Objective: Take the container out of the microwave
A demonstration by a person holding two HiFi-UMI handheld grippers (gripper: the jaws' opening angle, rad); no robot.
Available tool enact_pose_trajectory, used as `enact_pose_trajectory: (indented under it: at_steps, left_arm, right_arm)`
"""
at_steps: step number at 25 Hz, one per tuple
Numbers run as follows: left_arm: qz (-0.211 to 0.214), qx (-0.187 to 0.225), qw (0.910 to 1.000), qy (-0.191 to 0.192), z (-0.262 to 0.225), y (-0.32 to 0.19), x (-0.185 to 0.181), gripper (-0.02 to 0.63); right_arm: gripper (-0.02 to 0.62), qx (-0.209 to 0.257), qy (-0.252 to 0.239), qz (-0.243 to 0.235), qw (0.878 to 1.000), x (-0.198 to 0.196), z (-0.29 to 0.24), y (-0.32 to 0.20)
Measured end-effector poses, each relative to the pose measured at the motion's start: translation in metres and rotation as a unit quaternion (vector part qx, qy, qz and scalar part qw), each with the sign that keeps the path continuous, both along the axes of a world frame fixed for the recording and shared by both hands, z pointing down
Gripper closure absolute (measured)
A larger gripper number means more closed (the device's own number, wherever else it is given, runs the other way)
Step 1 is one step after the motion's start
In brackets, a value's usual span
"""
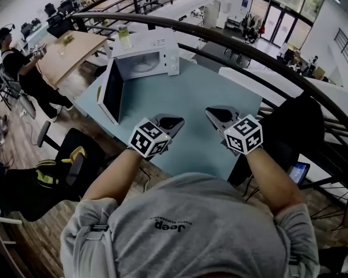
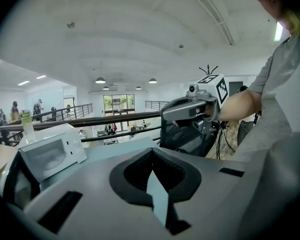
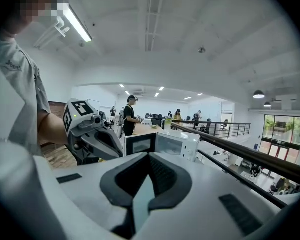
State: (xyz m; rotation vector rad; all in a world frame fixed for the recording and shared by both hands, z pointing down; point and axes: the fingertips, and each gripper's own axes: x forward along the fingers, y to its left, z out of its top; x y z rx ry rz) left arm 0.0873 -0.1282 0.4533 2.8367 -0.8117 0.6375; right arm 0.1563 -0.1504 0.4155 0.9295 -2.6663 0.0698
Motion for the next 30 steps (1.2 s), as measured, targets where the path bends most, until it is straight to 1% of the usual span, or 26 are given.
enact_pose_trajectory:
  at_steps: [4,8,11,14,20,24,26,30]
  left_arm:
    - [0.018,-0.006,0.9997,0.013,0.011,-0.004,-0.003,0.588]
    - [0.038,-0.017,0.9989,0.022,0.021,-0.003,-0.012,0.588]
    - [0.055,-0.018,0.9981,0.022,0.027,0.002,-0.023,0.588]
    - [0.062,-0.022,0.9975,0.023,0.035,0.002,-0.043,0.588]
    - [0.055,-0.05,0.9967,0.032,0.052,0.002,-0.09,0.588]
    - [0.042,-0.064,0.9966,0.028,0.059,0.002,-0.116,0.588]
    - [0.034,-0.062,0.9972,0.023,0.059,0.004,-0.121,0.588]
    - [0.003,-0.049,0.9987,0.011,0.057,0.014,-0.127,0.588]
  right_arm:
    - [0.578,-0.013,0.002,0.024,1.0,0.005,0.009,-0.001]
    - [0.577,-0.028,0.005,0.043,0.999,0.001,0.02,0.001]
    - [0.577,-0.046,-0.006,0.064,0.997,-0.004,0.028,0.001]
    - [0.577,-0.059,-0.014,0.078,0.995,-0.016,0.034,-0.005]
    - [0.577,-0.074,-0.036,0.096,0.992,-0.043,0.037,-0.013]
    - [0.577,-0.088,-0.06,0.104,0.989,-0.059,0.046,-0.014]
    - [0.577,-0.093,-0.065,0.094,0.989,-0.067,0.05,-0.016]
    - [0.577,-0.093,-0.06,0.051,0.993,-0.08,0.054,-0.018]
